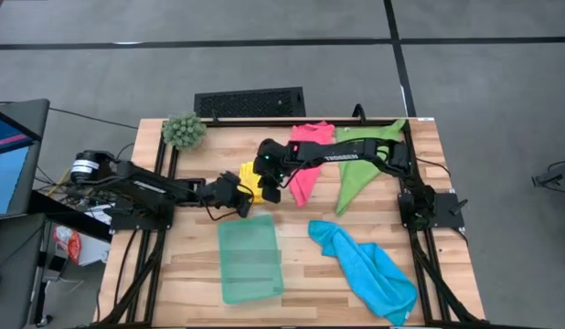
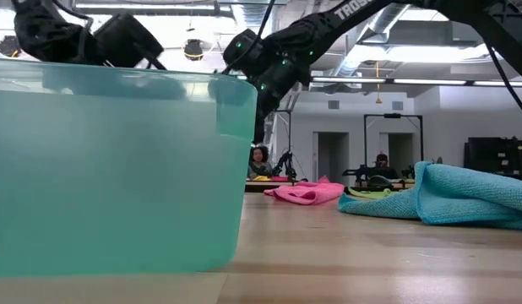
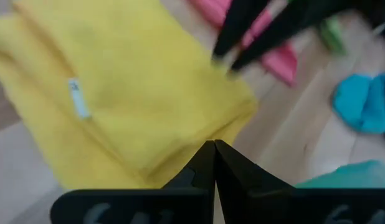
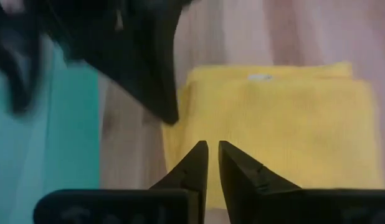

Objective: Fold microfiber towels
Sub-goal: Put the folded yellow towel in the green bin

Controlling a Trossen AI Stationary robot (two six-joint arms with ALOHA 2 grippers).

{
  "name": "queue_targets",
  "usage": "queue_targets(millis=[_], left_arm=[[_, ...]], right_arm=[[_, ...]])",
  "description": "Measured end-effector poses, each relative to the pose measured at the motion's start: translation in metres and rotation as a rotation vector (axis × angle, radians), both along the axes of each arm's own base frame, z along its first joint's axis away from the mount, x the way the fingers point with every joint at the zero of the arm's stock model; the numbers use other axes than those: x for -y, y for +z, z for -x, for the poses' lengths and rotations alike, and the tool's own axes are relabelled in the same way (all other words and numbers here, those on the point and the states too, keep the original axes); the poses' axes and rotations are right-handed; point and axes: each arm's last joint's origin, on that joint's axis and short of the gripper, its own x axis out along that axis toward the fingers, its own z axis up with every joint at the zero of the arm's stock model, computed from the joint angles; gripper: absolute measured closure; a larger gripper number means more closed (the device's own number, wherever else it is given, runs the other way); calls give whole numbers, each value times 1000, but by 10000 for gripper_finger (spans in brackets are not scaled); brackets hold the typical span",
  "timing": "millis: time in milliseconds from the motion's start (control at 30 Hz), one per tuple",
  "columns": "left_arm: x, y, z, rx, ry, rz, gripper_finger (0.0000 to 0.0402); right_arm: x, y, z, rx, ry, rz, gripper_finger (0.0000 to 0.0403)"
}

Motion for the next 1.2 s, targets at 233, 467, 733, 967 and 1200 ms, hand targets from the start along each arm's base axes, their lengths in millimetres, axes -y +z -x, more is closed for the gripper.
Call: queue_targets(millis=[233,467,733,967,1200], left_arm=[[-3,-22,-1,-142,16,82,401],[-2,-22,1,-161,6,88,402],[-2,-23,2,-182,-14,73,402],[-2,-24,2,-186,-12,69,402],[-2,-24,3,-194,-15,68,402]], right_arm=[[27,-3,9,-53,-119,-49,344],[43,-6,14,-74,-197,-96,328],[63,-2,17,-17,-182,-19,204],[46,-7,-1,69,-131,103,142],[49,-25,-4,49,-155,132,151]])
